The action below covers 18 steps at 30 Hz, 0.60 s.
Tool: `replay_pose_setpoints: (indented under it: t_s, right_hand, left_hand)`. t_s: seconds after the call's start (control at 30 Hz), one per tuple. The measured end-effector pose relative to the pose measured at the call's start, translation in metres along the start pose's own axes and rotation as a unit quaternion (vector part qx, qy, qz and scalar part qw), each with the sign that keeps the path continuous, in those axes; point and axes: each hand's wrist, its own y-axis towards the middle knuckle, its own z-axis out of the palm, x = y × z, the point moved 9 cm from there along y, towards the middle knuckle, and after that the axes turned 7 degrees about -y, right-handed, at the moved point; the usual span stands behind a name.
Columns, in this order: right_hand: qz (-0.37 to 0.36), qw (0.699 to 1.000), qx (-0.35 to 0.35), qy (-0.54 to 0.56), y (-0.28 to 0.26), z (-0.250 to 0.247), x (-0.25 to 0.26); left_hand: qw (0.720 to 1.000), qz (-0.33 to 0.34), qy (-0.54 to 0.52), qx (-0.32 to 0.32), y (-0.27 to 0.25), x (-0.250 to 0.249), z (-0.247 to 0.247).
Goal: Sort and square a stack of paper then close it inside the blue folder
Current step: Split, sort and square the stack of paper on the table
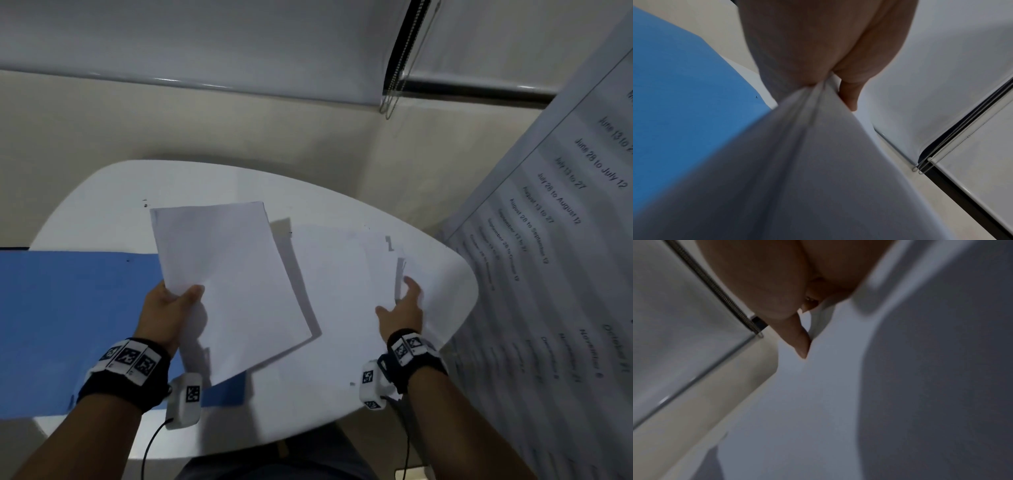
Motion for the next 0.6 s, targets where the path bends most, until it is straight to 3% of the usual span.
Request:
replay_pose_setpoints:
  t_s: [0.1,0.33,0.6]
  right_hand:
    - [-0.036,0.999,-0.011,-0.006,0.006,-0.025,0.004]
    - [-0.164,0.972,-0.169,0.019,-0.003,-0.145,0.065]
    - [-0.247,0.941,-0.224,0.058,-0.013,-0.222,0.112]
  left_hand:
    - [1.0,-0.004,-0.005,-0.002,0.003,0.0,-0.009]
    - [1.0,-0.015,-0.013,0.013,0.003,0.004,0.009]
    - [0.996,-0.025,0.036,0.075,0.008,0.008,0.066]
